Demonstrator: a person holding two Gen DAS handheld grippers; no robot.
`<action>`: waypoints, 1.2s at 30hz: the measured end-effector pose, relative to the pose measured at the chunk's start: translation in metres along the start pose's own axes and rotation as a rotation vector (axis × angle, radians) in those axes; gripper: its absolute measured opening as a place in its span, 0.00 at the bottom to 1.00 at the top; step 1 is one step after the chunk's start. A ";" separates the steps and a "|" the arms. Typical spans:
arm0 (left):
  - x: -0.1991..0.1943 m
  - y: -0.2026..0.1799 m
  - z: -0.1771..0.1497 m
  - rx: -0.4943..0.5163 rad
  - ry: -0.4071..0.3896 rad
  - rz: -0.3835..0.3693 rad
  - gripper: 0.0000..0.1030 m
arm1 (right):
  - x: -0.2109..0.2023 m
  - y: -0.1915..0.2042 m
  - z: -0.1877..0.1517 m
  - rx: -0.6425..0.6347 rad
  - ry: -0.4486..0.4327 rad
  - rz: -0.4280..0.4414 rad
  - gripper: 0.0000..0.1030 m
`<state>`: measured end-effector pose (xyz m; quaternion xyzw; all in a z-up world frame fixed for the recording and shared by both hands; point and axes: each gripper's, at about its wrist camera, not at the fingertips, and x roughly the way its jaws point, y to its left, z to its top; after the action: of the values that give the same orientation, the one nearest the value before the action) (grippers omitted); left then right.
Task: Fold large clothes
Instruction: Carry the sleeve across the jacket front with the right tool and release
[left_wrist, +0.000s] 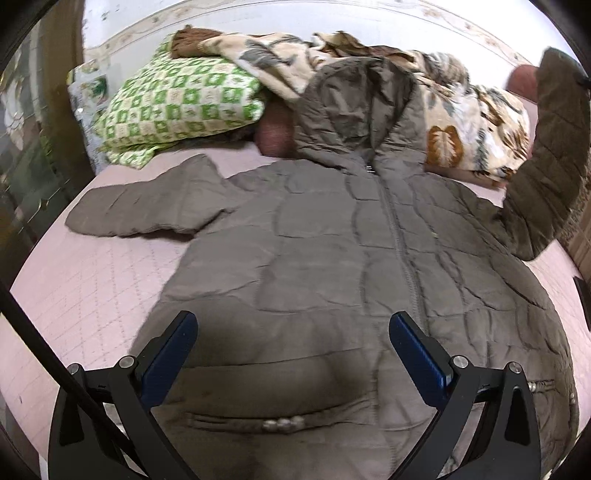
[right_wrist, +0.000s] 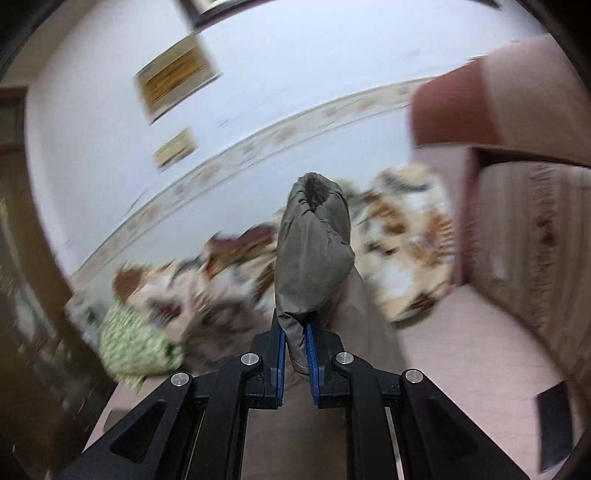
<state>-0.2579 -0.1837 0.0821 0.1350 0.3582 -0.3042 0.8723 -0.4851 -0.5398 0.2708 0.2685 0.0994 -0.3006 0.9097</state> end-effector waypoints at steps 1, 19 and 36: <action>0.000 0.007 0.000 -0.013 0.004 0.004 1.00 | 0.010 0.018 -0.013 -0.021 0.024 0.020 0.11; 0.013 0.058 0.004 -0.126 0.062 0.057 1.00 | 0.189 0.137 -0.282 -0.054 0.485 0.173 0.11; 0.031 0.047 0.007 -0.123 0.097 0.062 1.00 | 0.144 0.081 -0.243 0.002 0.528 0.289 0.48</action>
<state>-0.2074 -0.1640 0.0665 0.1068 0.4138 -0.2475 0.8695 -0.3260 -0.4228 0.0531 0.3499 0.2930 -0.0881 0.8854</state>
